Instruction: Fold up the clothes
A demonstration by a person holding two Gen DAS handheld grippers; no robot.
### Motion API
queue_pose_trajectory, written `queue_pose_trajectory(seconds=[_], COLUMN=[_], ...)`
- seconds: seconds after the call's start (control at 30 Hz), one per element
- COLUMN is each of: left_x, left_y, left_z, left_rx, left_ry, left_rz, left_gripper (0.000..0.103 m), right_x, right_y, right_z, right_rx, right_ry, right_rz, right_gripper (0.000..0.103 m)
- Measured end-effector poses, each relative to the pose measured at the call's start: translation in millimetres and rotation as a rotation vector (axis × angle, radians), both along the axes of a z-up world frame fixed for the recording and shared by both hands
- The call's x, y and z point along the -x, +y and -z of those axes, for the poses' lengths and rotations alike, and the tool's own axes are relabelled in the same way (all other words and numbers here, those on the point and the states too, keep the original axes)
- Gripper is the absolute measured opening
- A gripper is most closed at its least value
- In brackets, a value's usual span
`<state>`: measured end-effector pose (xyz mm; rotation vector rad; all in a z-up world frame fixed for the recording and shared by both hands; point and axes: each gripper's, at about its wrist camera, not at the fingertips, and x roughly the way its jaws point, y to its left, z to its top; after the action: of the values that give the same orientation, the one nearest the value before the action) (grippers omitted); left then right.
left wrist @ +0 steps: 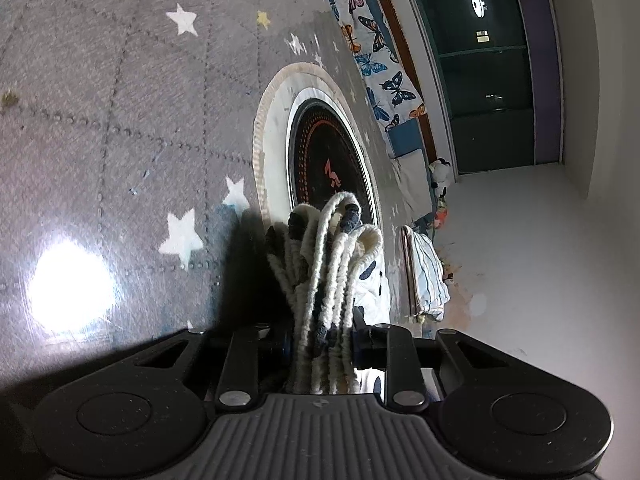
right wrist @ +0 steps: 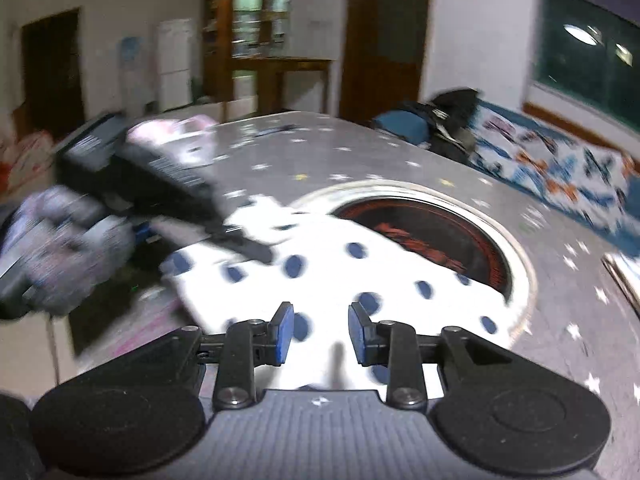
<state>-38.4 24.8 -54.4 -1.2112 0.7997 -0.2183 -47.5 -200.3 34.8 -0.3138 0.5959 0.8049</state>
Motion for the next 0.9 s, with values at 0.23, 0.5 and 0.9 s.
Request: queue_pose_trajectory(seconds=[0.23,0.5,0.9], left_x=[-1.6,-5.6,-11.7], left_y=[-0.1,0.3,0.0], left_z=[-0.6,0.0,-1.8], left_rx=[-0.01,-0.014,-0.046], left_ry=[0.007,0.012,0.021], left_rz=[0.006,0.013,0.021], left_gripper=[0.027,0.027,0.028], right_x=[-66.1,-116.8,-114.5], right_y=[-7.6,-18.3,-82.8], right_z=[15.4,37.3,33.8], right_rx=[-0.009,0.019,-0.076], right_ry=[0.044,0.079,0.204], right_rz=[0.125,0.256,0.349], right_gripper=[0.03,0.03,0.039])
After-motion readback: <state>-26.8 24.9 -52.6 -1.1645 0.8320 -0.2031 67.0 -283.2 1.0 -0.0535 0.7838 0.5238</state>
